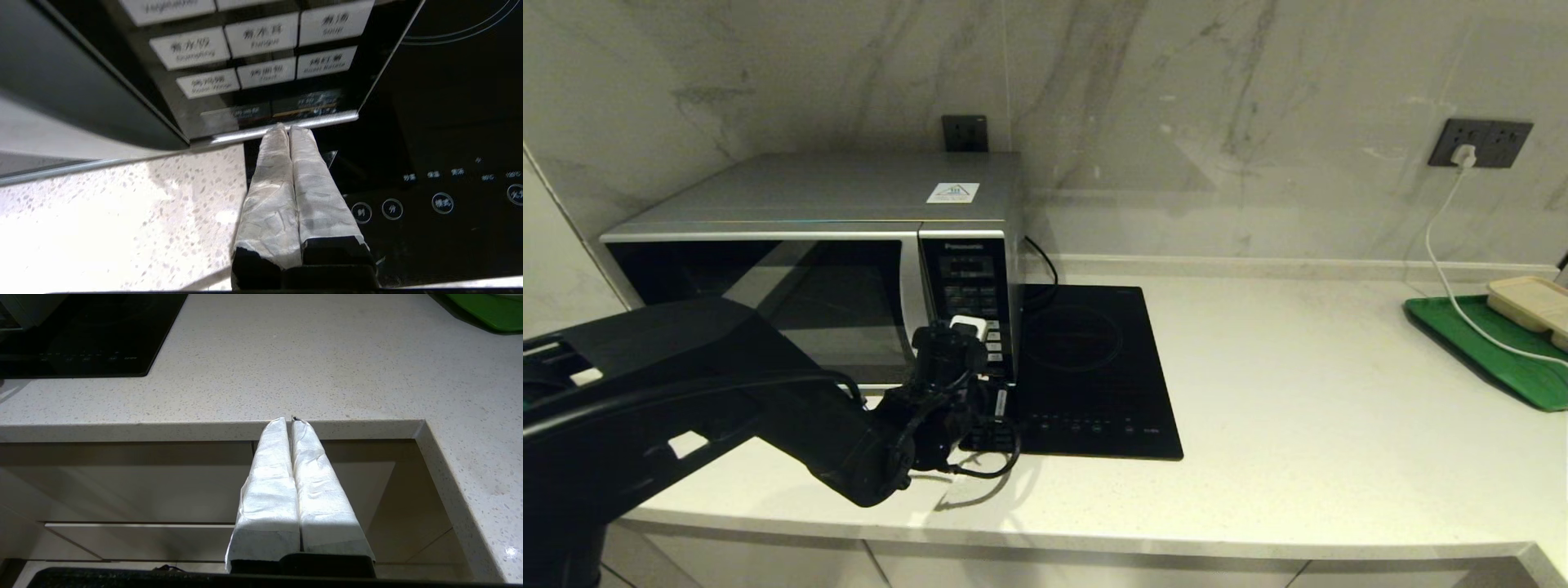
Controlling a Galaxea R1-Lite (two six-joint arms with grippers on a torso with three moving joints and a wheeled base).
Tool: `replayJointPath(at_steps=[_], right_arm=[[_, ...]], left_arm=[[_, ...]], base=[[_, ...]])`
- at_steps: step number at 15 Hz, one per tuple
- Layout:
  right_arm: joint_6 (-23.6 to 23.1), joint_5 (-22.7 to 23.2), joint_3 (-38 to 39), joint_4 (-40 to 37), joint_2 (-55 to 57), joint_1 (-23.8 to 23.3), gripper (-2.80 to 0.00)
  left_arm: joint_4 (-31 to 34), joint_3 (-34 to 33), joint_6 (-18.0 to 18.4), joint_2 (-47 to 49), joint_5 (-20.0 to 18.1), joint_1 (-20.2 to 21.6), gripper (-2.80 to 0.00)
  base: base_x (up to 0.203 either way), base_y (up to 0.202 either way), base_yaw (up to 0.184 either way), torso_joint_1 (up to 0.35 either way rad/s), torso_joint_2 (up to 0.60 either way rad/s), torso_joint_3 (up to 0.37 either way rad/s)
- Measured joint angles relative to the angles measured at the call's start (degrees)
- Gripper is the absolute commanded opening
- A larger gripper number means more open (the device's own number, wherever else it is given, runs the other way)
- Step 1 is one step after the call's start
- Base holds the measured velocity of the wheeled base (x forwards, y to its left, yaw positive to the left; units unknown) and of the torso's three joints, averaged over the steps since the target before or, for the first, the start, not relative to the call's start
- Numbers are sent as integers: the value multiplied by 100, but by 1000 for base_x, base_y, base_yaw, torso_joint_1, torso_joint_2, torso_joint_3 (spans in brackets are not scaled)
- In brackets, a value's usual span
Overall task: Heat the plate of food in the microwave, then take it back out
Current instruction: Open the microwave oven
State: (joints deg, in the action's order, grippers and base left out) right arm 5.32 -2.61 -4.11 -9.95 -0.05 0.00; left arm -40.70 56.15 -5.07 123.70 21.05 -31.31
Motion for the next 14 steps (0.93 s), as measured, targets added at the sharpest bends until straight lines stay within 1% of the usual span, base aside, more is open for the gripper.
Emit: replayJointPath(at_steps=[10,14], right_arm=[[0,-1,0,2,0,0,-280],[0,-2,0,-2,0,0,-280]], left_arm=[[2,273,14,193,-12,-6,-280],[0,324,-16,227,-143,-6,-280]], base=[[0,0,0,0,0,0],[0,0,0,0,0,0]])
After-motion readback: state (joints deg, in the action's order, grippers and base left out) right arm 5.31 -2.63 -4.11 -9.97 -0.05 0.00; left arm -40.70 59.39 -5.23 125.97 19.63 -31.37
